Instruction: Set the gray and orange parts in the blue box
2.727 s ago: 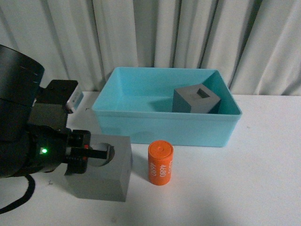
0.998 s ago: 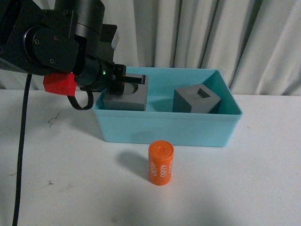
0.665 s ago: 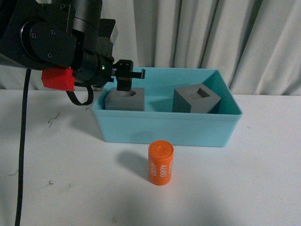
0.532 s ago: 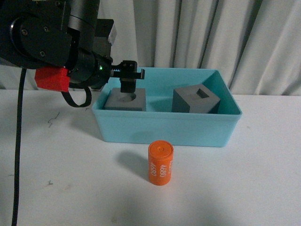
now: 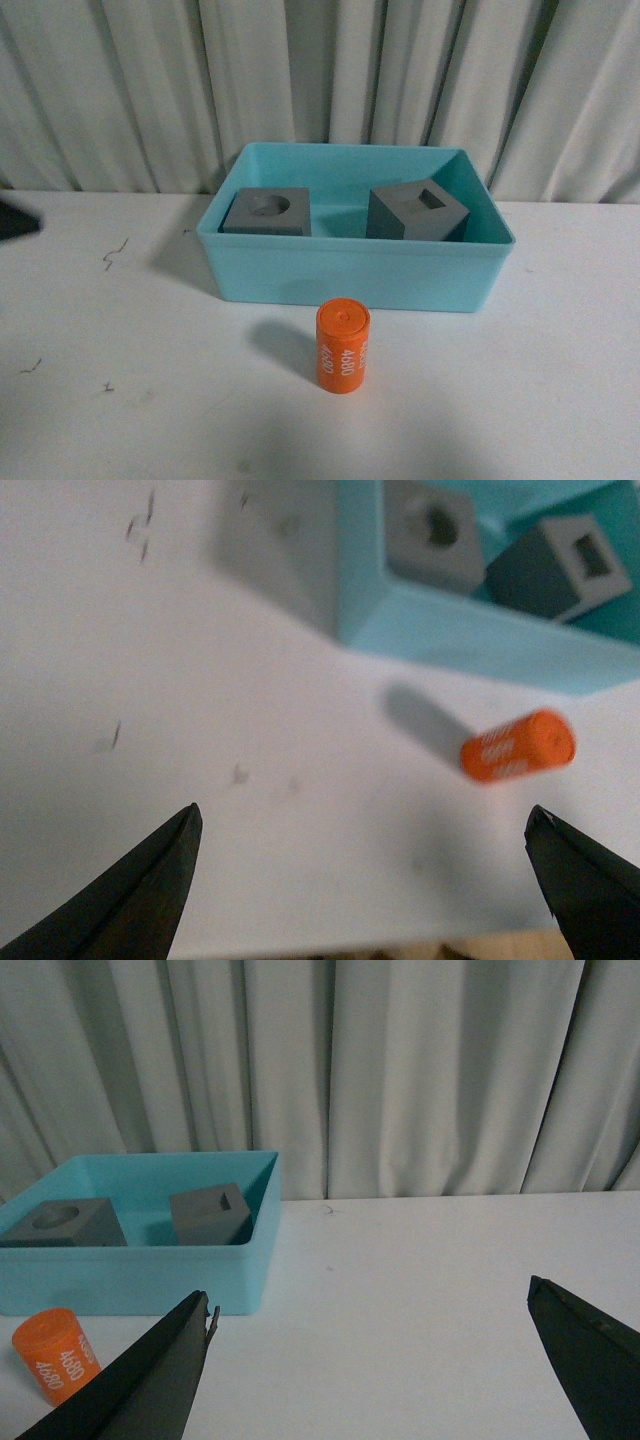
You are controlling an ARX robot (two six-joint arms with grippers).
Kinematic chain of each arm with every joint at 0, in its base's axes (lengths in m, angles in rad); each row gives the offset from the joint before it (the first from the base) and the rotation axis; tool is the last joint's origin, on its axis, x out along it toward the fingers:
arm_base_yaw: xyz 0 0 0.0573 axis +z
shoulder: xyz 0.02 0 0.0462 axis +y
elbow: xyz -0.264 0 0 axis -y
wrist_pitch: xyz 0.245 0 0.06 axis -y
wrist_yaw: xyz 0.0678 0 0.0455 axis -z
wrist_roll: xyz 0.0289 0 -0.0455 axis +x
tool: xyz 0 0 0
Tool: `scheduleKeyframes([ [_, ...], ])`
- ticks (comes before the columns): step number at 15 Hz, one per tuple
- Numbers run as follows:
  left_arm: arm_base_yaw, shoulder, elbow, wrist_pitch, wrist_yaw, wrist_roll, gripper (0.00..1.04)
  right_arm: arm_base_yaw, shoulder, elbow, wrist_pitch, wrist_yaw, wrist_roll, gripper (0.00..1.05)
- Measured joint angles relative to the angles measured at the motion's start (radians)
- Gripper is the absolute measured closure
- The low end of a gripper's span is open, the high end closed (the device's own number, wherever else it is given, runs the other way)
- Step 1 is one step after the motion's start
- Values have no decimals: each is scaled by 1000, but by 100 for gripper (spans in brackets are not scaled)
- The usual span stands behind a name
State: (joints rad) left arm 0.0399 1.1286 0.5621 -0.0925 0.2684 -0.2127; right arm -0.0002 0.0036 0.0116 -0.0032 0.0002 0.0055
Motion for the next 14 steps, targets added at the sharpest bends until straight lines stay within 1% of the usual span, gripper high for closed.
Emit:
scheduleKeyframes([
  [1, 83, -137, -105, -98, 27, 27, 7, 0, 0, 0, 0, 0, 0, 6],
  [2, 132, -270, -305, 225, -65, 92, 17, 0, 0, 0, -2, 0, 0, 6],
  [3, 116, -367, -433, 490, -120, 143, 29, 0, 0, 0, 0, -3, 0, 6],
  [4, 88, -414, -489, 637, -131, 168, 40, 0, 0, 0, 0, -1, 0, 6],
  [5, 75, -454, -503, 694, -145, 186, 53, 0, 0, 0, -1, -1, 0, 6],
  [6, 60, -498, -513, 688, -166, 193, 67, 0, 0, 0, -1, -1, 0, 6],
  [7, -1, -511, -544, 698, -245, 195, 80, 0, 0, 0, 0, -1, 0, 6],
  [8, -47, -540, -552, 643, -252, 196, 93, 0, 0, 0, 0, -2, 0, 6],
  [9, -43, -592, -552, 616, -264, 194, 103, 0, 0, 0, 0, -1, 0, 6],
  [14, -40, -786, -552, 439, -269, 198, 103, 0, 0, 0, 0, 0, 0, 6],
])
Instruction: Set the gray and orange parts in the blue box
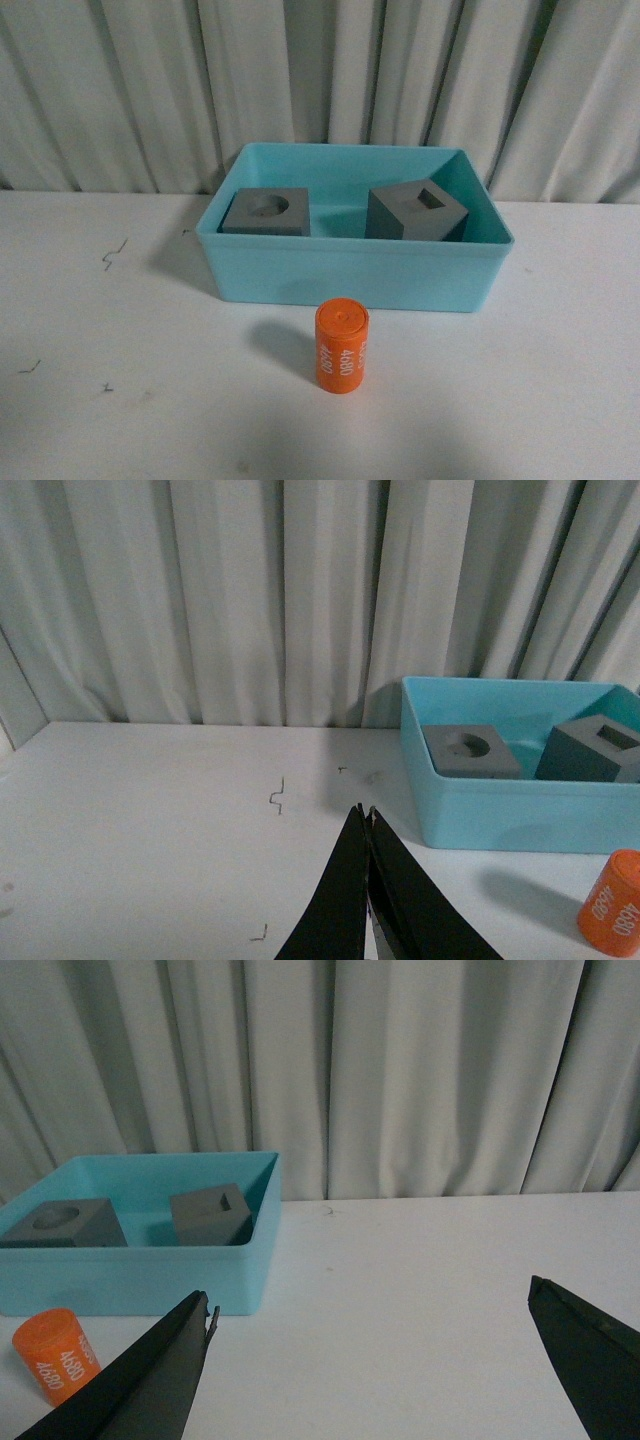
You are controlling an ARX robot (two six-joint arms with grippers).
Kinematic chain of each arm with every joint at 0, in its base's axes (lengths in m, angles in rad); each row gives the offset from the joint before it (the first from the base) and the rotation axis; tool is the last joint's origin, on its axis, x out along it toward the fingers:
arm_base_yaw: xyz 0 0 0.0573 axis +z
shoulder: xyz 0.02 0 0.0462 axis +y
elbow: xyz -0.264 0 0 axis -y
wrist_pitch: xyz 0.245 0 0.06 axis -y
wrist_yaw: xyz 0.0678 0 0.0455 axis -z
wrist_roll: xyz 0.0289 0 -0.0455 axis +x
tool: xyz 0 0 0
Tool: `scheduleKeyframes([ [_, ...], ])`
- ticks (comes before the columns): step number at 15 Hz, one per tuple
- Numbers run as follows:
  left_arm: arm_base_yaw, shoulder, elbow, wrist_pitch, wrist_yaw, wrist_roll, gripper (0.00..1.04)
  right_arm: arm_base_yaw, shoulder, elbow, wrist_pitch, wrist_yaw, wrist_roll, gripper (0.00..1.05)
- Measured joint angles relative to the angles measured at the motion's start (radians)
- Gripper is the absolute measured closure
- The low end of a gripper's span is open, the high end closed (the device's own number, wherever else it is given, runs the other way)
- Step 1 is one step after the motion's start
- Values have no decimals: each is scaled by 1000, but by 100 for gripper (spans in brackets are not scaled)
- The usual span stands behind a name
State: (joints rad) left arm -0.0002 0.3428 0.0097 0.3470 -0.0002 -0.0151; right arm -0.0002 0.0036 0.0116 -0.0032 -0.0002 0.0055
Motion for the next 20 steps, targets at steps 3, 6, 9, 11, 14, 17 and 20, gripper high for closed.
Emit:
scheduleKeyframes([
  [3, 0, -78, 0, -80, 0, 0, 103, 0, 0, 0, 0, 0, 0, 6],
  [6, 0, -129, 0, -134, 0, 0, 103, 0, 0, 0, 0, 0, 0, 6],
  [9, 0, -142, 0, -147, 0, 0, 103, 0, 0, 0, 0, 0, 0, 6],
  [11, 0, -150, 0, -153, 0, 0, 103, 0, 0, 0, 0, 0, 0, 6],
  [14, 0, -162, 0, -166, 0, 0, 103, 0, 0, 0, 0, 0, 0, 6],
  [17, 0, -204, 2, -226, -1, 0, 103, 0, 0, 0, 0, 0, 0, 6],
  [20, 0, -336, 1, -350, -1, 0, 45, 0, 0, 0, 0, 0, 0, 6],
])
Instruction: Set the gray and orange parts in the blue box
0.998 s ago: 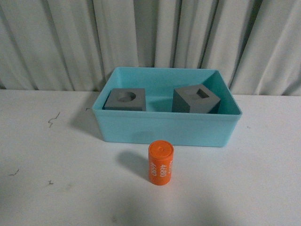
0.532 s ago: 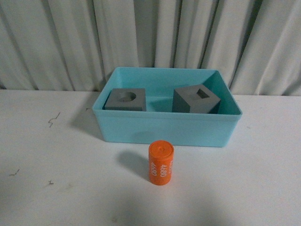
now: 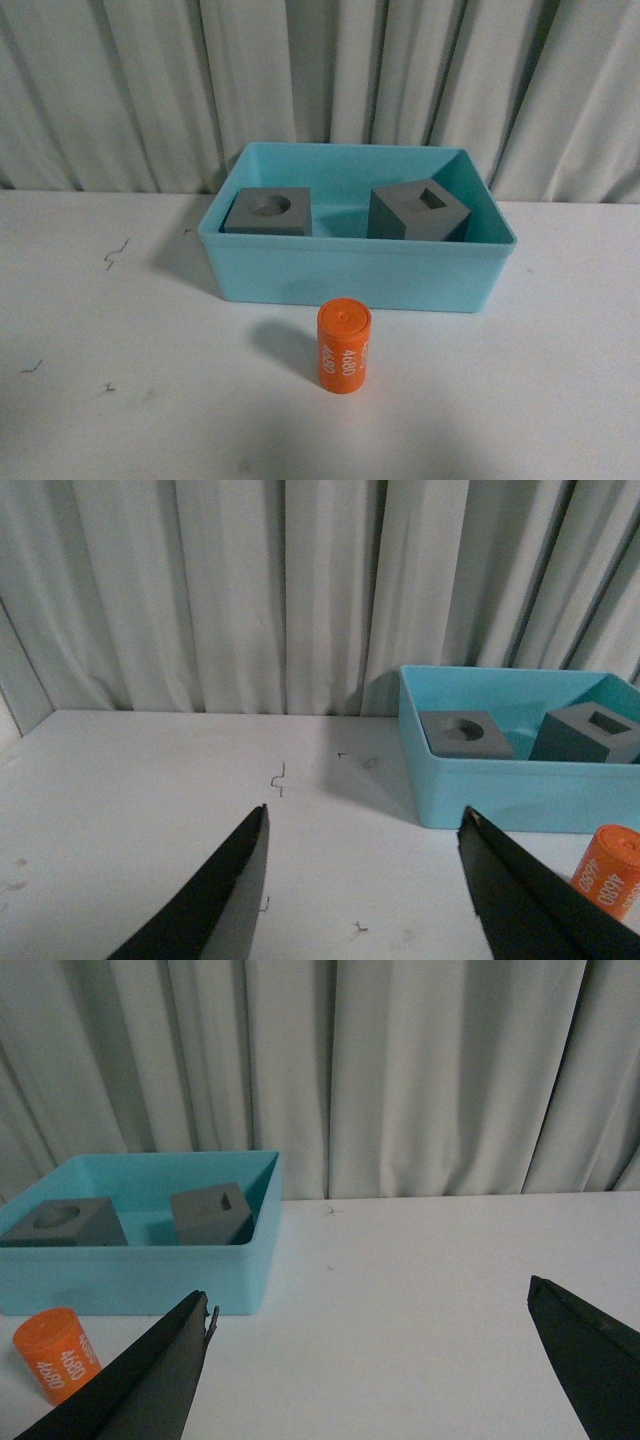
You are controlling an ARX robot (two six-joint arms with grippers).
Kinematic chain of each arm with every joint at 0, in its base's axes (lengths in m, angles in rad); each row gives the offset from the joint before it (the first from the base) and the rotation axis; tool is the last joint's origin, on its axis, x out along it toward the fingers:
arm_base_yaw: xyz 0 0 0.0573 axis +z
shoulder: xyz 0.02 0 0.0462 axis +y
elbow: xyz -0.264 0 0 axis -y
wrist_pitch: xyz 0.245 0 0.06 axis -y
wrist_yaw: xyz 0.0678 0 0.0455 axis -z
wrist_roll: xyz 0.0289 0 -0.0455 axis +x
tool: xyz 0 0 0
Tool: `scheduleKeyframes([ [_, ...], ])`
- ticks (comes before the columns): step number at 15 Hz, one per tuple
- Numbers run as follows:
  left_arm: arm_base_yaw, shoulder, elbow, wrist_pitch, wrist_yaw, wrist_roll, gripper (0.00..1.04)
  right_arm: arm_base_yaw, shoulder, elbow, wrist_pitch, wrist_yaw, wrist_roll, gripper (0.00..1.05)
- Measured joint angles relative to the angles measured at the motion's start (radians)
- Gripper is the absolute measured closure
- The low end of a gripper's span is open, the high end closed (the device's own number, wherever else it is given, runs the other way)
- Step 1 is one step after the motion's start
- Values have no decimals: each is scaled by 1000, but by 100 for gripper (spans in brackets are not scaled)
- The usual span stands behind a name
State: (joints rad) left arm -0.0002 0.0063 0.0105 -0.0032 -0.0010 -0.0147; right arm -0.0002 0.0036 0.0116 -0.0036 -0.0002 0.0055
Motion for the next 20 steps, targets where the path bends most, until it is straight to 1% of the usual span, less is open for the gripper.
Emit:
scheduleKeyframes([
  [2, 0, 0, 0, 0, 0, 0, 20, 0, 0, 0, 0, 0, 0, 6],
  [3, 0, 0, 0, 0, 0, 0, 11, 0, 0, 0, 0, 0, 0, 6],
  [4, 0, 0, 0, 0, 0, 1, 5, 0, 0, 0, 0, 0, 0, 6],
  [5, 0, 0, 0, 0, 0, 0, 8, 0, 0, 0, 0, 0, 0, 6],
  [9, 0, 0, 0, 0, 0, 1, 7, 0, 0, 0, 0, 0, 0, 6],
  [10, 0, 0, 0, 0, 0, 1, 7, 35, 45, 48, -151, 106, 57, 6],
  [11, 0, 0, 0, -1, -2, 1, 7, 48, 215, 122, -269, 236, 146, 6],
  [12, -1, 0, 0, 2, 3, 1, 7, -52, 383, 171, -224, 250, 194, 6],
  [13, 1, 0, 0, -1, 0, 1, 7, -188, 495, 202, -115, 136, 174, 6],
  [14, 1, 0, 0, -1, 0, 1, 7, -292, 623, 253, -1, -19, 93, 6],
  [15, 0, 0, 0, 0, 0, 1, 7, -344, 735, 301, 63, -148, -6, 6],
  [16, 0, 0, 0, -1, 0, 1, 7, -345, 840, 345, 40, -270, -117, 6],
  [17, 0, 0, 0, -1, 0, 1, 7, -330, 901, 363, -6, -354, -197, 6],
  [18, 0, 0, 0, 0, 0, 1, 7, -295, 973, 379, -89, -448, -304, 6],
  [19, 0, 0, 0, 0, 0, 1, 7, -245, 1044, 404, -216, -534, -431, 6],
  [20, 0, 0, 0, 0, 0, 1, 7, -198, 1106, 438, -302, -580, -580, 6],
])
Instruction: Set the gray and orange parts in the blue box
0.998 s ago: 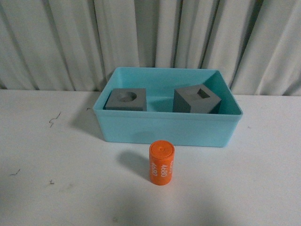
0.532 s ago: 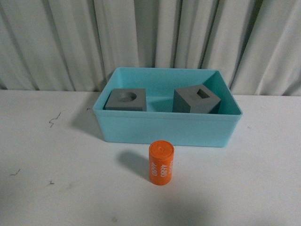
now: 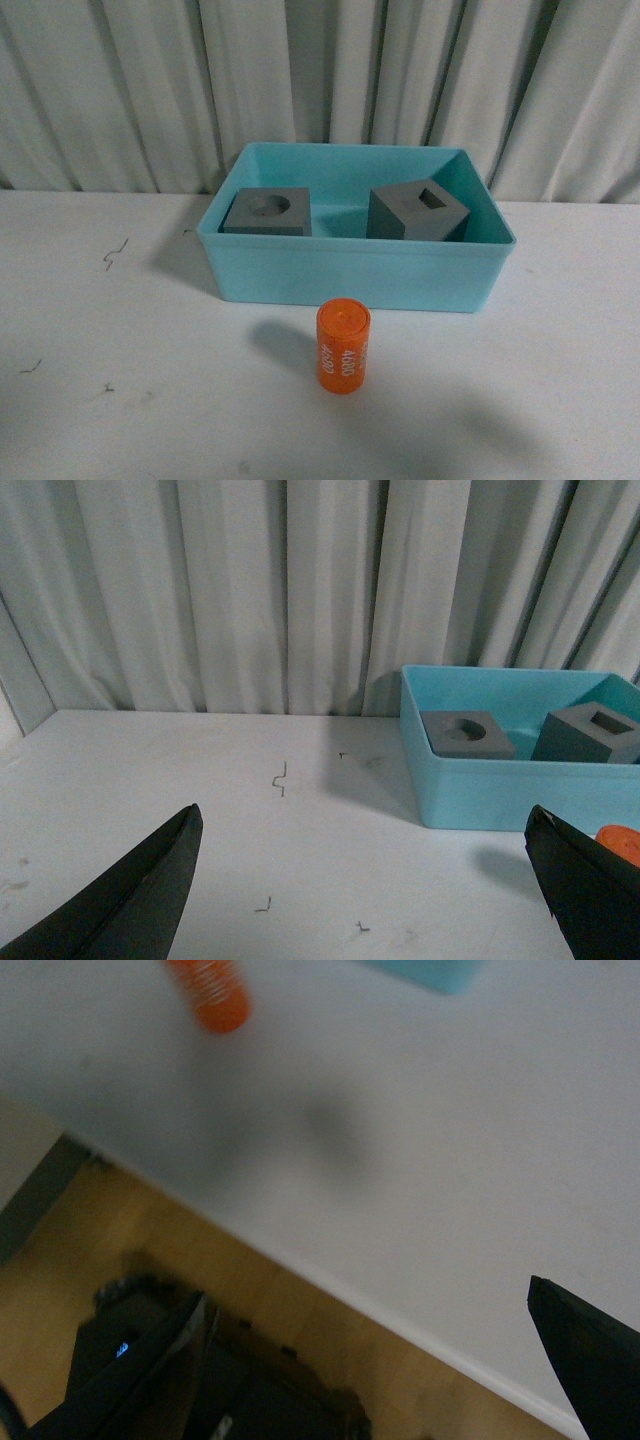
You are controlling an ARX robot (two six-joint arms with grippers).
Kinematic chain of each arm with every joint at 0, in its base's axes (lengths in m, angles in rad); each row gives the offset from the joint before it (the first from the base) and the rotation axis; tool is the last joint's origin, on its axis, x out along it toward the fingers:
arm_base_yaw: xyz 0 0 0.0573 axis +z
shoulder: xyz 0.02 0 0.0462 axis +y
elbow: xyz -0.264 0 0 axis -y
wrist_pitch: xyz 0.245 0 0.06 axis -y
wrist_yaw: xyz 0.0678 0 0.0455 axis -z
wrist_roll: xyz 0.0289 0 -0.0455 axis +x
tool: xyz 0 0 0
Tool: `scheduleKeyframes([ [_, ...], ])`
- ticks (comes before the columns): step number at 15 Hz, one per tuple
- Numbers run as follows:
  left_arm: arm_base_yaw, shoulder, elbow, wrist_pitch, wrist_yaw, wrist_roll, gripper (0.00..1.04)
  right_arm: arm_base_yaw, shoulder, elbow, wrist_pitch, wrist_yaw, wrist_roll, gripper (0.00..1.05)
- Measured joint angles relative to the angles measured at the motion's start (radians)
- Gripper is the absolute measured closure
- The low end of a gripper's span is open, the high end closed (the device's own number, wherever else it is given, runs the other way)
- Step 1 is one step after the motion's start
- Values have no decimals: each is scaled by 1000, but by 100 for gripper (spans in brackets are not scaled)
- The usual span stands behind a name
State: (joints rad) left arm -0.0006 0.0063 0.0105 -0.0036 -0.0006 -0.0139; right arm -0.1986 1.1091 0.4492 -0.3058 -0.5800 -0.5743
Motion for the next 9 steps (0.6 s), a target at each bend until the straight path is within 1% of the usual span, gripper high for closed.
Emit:
scheduleKeyframes([
  [1, 0, 0, 0, 0, 0, 0, 7, 39, 83, 41, 20, 0, -138, 6],
  [2, 0, 0, 0, 0, 0, 0, 7, 68, 159, 76, 79, 27, -224, 6],
  [3, 0, 0, 0, 0, 0, 0, 7, 101, 232, 106, 130, 36, -257, 6],
  [4, 0, 0, 0, 0, 0, 0, 7, 142, 299, 135, 173, 42, -262, 6],
  [5, 0, 0, 0, 0, 0, 0, 7, 255, 451, 220, 208, 45, -256, 6],
  [9, 0, 0, 0, 0, 0, 0, 7, 347, 595, 309, 331, 53, -166, 6],
])
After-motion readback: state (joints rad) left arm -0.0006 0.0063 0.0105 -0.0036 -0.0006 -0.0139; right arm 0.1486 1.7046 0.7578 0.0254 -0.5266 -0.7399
